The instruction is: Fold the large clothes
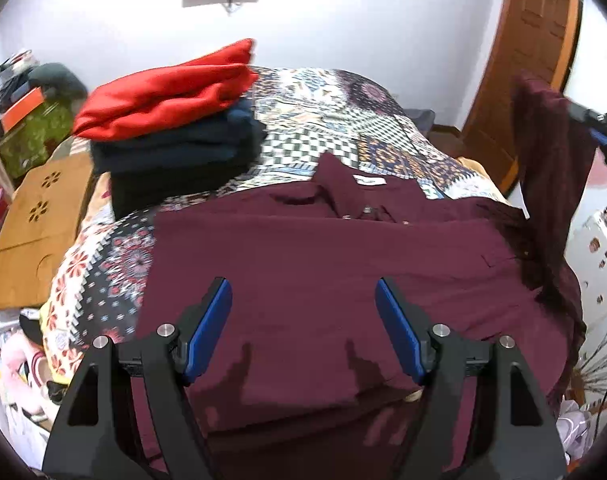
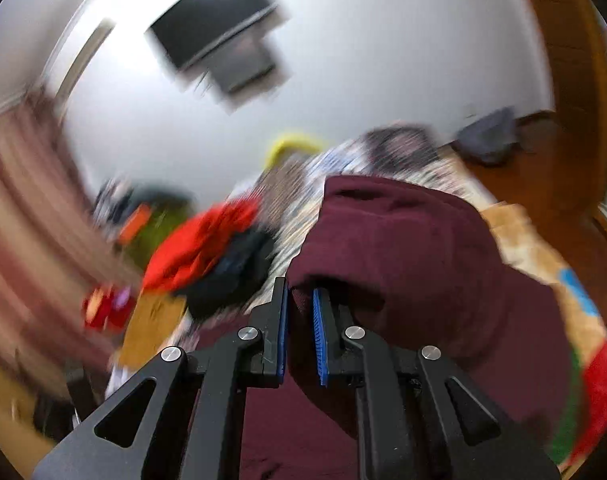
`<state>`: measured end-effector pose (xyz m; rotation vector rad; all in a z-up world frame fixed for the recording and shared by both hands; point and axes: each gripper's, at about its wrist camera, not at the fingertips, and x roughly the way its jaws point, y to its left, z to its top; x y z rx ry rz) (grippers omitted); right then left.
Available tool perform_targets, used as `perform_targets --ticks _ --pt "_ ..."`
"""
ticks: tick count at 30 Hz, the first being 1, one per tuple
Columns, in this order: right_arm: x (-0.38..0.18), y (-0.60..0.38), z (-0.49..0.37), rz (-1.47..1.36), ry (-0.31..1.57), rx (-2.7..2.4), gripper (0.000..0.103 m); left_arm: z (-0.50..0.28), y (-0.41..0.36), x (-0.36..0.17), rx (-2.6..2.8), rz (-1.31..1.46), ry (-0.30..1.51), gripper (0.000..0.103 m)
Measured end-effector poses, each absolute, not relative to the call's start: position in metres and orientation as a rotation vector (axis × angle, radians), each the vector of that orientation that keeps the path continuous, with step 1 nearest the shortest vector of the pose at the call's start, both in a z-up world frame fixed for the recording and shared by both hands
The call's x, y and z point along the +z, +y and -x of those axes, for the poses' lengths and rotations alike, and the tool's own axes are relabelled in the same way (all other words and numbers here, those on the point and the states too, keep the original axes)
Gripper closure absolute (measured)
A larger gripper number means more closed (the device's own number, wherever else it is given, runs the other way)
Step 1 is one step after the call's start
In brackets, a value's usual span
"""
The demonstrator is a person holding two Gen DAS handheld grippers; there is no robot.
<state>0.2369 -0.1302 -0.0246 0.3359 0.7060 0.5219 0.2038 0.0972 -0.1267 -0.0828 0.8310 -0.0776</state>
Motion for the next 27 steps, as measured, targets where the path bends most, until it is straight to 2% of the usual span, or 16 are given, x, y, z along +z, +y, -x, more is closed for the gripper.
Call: perform_targets --ticks 5,7,12,14,15,16,19,22,24,26,27 --pt "-0.085 -0.048 -0.245 -0.198 0.924 0.638 0.092 -0.190 0.129 -0.129 -0.020 0.127 0.832 0.030" --pt "-0.111 -0.032 -0.246 -0.167 1.019 0.653 0.089 -0.186 0.138 -0.131 0.003 0.132 0.839 0.030" --pt "-0.122 -0.038 -0.243 -0.157 1.123 0.682 0.086 -0.181 0.143 -0.136 0.030 0.109 0.863 0.030" --pt "-0.108 -0.046 -0.235 -0.141 1.093 0.690 0.072 -0.185 0.138 -0.137 0.027 0.099 0.870 0.030" --pt "-0.100 -0.054 -0.232 -0.136 1.063 0.682 0.060 -0.186 0.135 -0.137 0.023 0.096 0.871 0.030" --pt "-0.092 -0.059 -0.229 -0.131 1.034 0.671 0.051 -0.189 0.131 -0.136 0.017 0.091 0.870 0.030" --pt "-0.064 -0.092 -0.221 -0.115 0.893 0.585 0.037 -0.195 0.112 -0.129 -0.016 0.063 0.856 0.030" --pt "-0.048 -0.128 -0.218 -0.114 0.795 0.476 0.028 -0.204 0.084 -0.118 -0.061 0.009 0.837 0.029" --pt "-0.040 -0.151 -0.217 -0.118 0.758 0.413 0.027 -0.210 0.063 -0.111 -0.096 -0.034 0.825 0.024" --pt "-0.037 -0.178 -0.216 -0.128 0.736 0.343 0.027 -0.215 0.041 -0.105 -0.128 -0.084 0.805 0.015" --pt "-0.038 -0.193 -0.216 -0.135 0.734 0.305 0.027 -0.217 0.029 -0.103 -0.147 -0.111 0.795 0.014"
